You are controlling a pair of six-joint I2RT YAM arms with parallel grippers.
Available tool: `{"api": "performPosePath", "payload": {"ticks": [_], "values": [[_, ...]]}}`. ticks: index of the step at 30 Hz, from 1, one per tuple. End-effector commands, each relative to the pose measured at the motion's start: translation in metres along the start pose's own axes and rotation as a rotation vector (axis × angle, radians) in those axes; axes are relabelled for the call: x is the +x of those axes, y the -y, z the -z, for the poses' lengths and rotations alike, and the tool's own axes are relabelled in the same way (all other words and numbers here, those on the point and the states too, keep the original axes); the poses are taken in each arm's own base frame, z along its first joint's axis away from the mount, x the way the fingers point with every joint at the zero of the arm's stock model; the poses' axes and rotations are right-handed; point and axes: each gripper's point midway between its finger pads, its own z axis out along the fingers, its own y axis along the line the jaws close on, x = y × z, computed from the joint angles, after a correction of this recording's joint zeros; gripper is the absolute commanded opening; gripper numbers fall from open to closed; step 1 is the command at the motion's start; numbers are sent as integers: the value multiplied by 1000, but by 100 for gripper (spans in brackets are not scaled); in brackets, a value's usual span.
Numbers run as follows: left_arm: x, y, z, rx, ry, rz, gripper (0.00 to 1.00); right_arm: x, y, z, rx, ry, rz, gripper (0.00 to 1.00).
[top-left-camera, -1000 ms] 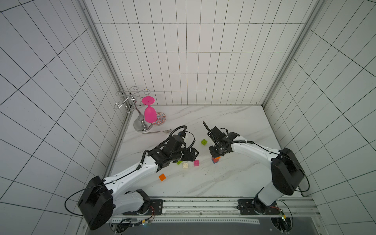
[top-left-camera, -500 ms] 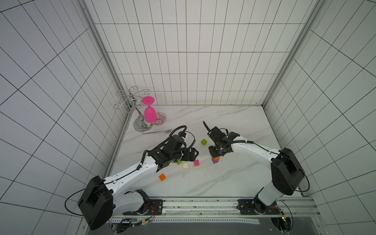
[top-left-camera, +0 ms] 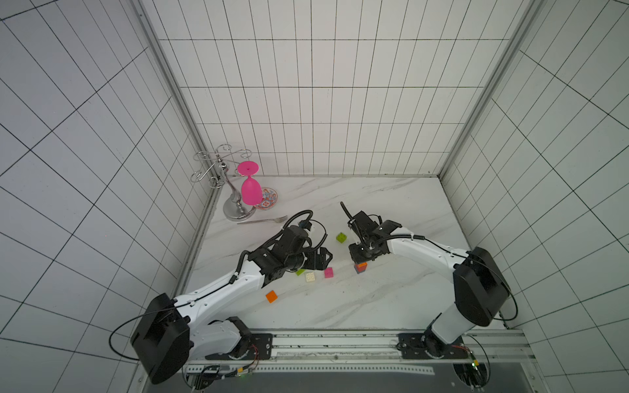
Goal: Assemble the letter r with lego
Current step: Assemble the lego brick with the lego brick.
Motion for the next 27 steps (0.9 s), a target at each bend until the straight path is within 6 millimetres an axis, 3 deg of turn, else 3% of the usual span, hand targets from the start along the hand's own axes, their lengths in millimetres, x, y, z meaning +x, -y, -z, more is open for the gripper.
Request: {"api": "performPosePath", "payload": {"ticks": [1, 7, 17, 27], "values": [[-1, 3, -1, 7, -2, -11, 95, 9, 8, -2, 7, -15, -31, 0], [-2, 5, 0, 13, -1, -12, 95, 6, 17, 3, 20, 14, -49, 0], [-6, 12, -5, -17, 54, -25, 96, 1, 6, 6, -50, 47, -60, 0], [-6, 21, -6, -30, 131, -81, 97, -1, 15, 6, -6, 78, -99, 0]]}}
